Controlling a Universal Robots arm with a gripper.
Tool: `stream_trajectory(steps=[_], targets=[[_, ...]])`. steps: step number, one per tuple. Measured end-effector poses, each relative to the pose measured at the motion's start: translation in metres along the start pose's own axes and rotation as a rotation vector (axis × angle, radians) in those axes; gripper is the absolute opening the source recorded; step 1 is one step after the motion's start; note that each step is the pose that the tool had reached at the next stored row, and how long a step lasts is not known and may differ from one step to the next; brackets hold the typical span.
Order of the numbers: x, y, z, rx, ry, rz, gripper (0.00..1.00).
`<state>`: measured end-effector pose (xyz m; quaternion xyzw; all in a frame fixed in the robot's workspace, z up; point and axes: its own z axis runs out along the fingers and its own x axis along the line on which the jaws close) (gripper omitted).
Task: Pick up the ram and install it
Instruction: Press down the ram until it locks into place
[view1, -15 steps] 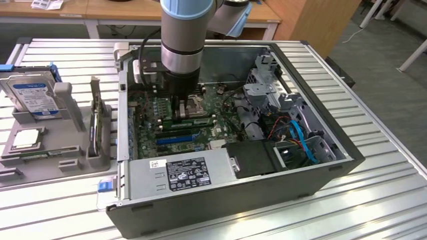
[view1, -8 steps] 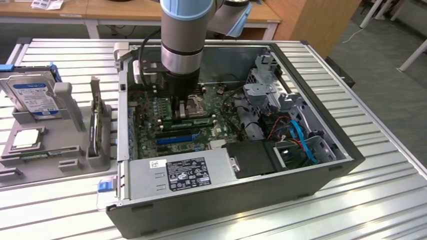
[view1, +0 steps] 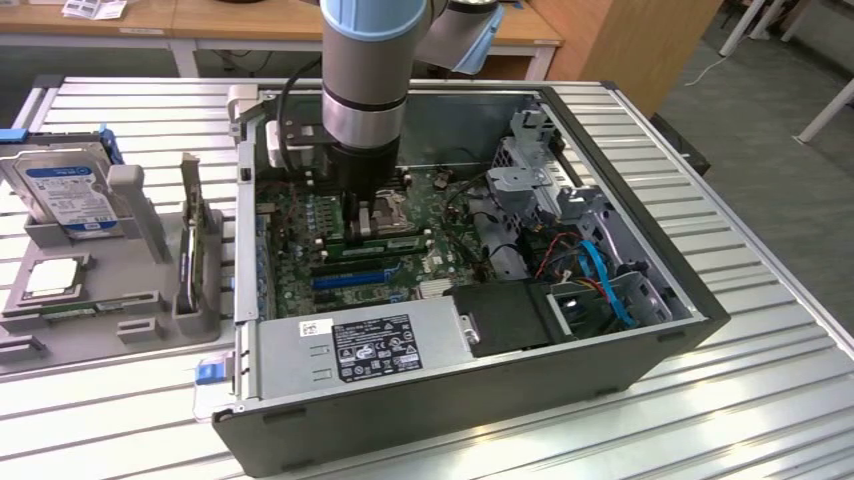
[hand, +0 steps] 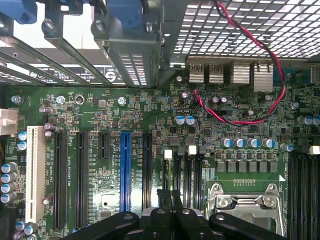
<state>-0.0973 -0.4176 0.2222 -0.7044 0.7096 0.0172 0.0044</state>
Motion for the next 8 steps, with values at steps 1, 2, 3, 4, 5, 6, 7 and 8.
stream_trajectory(steps=[1,2,3,4,5,6,7,8], targets=[[0.0,0.0,0.0,0.0,0.0001,0.0,0.1],[0.0,0.0,0.0,0.0,0.0001,0.0,0.1],[0.0,0.0,0.0,0.0,0.0001,0.0,0.1],[0.0,0.0,-0.0003,0.0001,0.0,0.0,0.1],[-0.0002,-0.0001,-0.0008,0.0003,-0.0008,0.0,0.1],[-0.0002,-0.0001,-0.0022,-0.0002,-0.0008,0.0,0.1],[-0.0002,0.0001,-0.0042,-0.001,-0.0001,0.0,0.1],[-0.0002,0.0001,-0.0062,-0.0013,0.0,0.0,0.1]])
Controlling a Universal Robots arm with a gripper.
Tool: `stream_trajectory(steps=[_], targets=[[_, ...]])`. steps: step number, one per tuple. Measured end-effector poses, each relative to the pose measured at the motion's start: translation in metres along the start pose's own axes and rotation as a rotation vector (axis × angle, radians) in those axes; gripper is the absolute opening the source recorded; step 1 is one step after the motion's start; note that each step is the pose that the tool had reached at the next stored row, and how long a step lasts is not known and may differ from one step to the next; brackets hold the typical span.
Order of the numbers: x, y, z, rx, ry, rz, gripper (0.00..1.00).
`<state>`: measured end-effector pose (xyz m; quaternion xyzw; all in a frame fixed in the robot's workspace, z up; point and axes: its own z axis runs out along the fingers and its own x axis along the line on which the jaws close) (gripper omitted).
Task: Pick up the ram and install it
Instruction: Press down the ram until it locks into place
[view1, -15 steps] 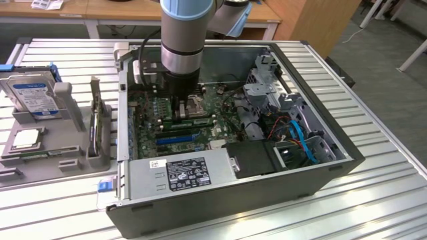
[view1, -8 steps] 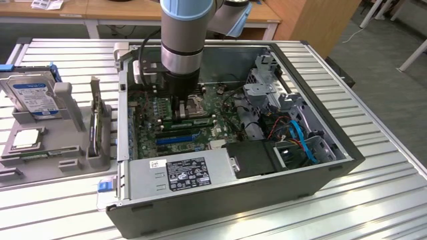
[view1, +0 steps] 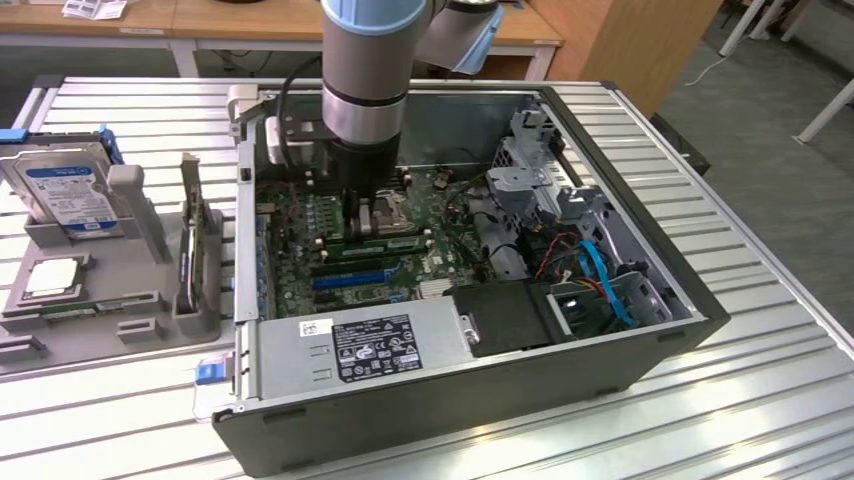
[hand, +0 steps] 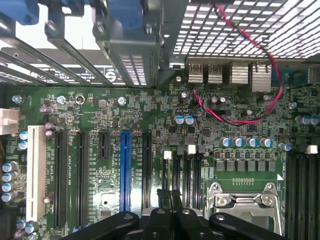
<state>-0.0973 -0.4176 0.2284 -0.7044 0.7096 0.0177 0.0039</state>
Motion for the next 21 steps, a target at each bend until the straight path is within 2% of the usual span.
stream_trajectory(steps=[21], targets=[[-0.001,0.0008,-0.0418,-0.0004,0.0001,0.0,0.1]])
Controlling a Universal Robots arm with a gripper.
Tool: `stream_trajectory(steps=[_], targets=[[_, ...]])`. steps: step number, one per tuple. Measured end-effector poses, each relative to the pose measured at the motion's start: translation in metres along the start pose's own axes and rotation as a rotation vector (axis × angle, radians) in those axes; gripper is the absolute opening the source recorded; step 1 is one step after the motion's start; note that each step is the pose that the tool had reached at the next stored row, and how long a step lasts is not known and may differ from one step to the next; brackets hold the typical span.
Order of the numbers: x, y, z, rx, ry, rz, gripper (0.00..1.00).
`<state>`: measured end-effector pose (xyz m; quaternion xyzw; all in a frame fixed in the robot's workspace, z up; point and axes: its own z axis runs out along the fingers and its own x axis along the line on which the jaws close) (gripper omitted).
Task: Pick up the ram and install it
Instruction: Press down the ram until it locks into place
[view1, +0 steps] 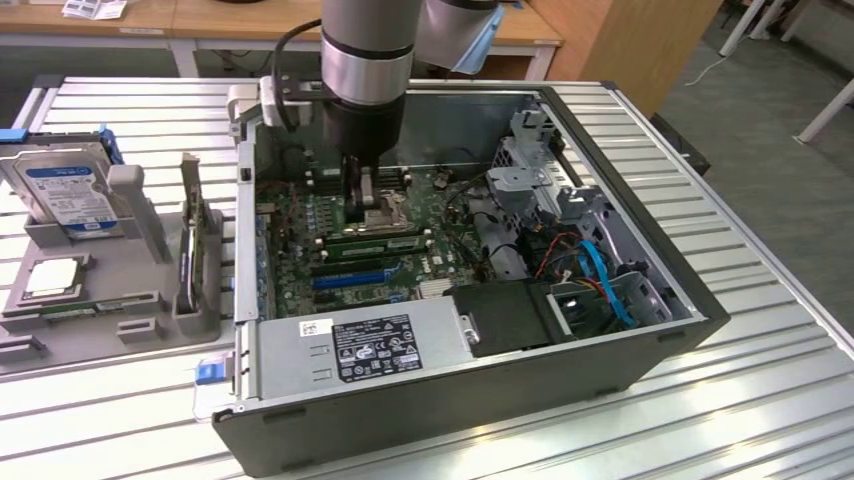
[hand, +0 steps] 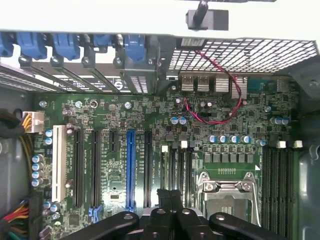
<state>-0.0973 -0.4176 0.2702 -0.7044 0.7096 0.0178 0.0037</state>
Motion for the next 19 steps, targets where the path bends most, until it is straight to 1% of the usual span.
stream_trajectory(steps=[19], targets=[[-0.001,0.0005,-0.0265,0.0,0.0,0.0,0.1]])
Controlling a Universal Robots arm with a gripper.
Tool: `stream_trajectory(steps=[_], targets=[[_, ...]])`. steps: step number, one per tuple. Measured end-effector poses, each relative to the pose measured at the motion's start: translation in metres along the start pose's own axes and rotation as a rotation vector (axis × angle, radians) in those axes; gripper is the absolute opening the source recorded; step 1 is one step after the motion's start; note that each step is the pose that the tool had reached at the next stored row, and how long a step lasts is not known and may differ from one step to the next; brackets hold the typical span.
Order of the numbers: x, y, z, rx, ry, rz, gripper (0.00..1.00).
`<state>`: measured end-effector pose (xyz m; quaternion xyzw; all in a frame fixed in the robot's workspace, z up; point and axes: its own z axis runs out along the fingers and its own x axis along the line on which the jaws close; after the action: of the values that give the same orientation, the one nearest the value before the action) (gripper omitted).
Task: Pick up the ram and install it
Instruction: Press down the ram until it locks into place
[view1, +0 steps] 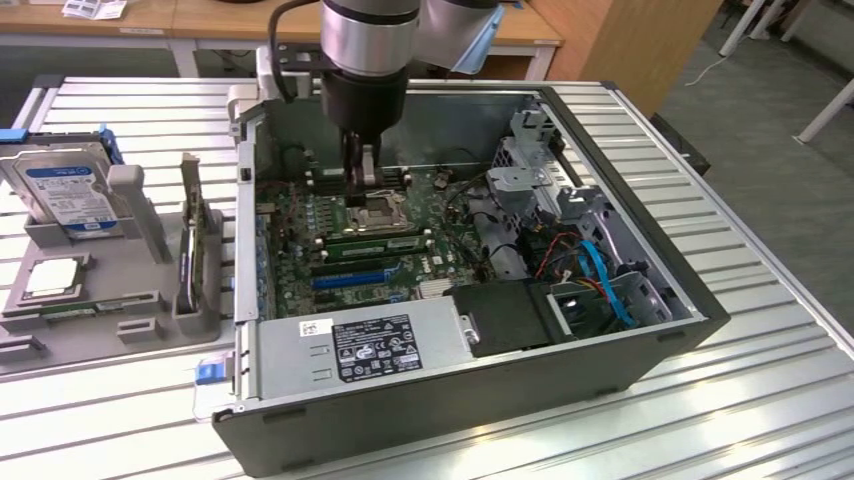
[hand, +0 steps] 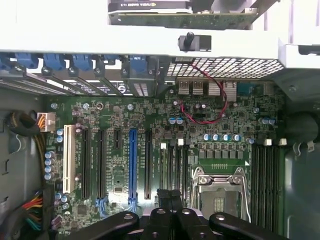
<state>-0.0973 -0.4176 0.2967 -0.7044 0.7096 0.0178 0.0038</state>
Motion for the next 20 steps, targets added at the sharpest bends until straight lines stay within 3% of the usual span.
stream_trajectory(steps=[10,20], targets=[[0.0,0.0003,-0.014,0.0,0.0,0.0,0.1],[0.0,-0.0001,-0.0166,-0.0001,0.0002,0.0,0.1]])
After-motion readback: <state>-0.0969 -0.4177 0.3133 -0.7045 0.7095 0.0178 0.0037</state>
